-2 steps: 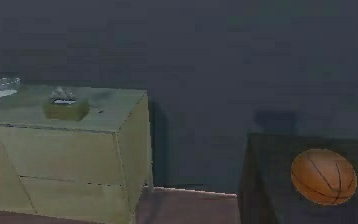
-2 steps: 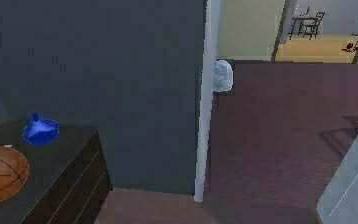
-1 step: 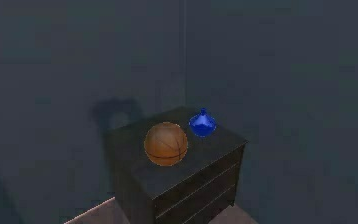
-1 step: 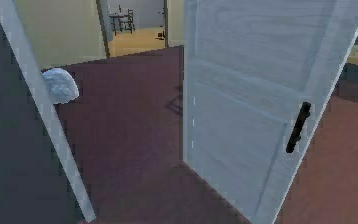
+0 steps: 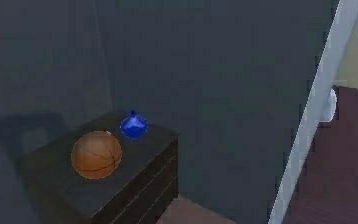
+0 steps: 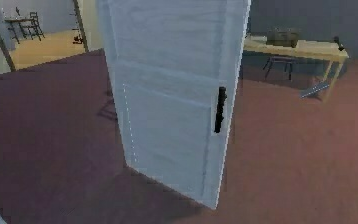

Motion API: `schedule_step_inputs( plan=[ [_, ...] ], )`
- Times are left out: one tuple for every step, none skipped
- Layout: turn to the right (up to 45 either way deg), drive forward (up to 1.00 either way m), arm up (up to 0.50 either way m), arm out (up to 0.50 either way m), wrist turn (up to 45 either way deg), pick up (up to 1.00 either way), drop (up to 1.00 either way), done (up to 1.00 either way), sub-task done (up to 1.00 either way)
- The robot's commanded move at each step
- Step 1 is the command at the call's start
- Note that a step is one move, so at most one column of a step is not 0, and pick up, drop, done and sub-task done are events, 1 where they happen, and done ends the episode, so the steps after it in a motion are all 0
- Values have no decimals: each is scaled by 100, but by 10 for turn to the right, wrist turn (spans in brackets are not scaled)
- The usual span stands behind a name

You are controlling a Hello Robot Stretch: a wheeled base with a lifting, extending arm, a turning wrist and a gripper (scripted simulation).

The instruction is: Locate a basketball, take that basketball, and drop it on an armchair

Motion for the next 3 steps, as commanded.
schedule_step_inputs(
  plan=[
    [0, 40, 0, 0, 0, 0, 0, 0, 0],
    [-450, 0, 0, 0, 0, 0, 0, 0, 0],
    [-450, 0, 0, 0, 0, 0, 0, 0, 0]
  ],
)
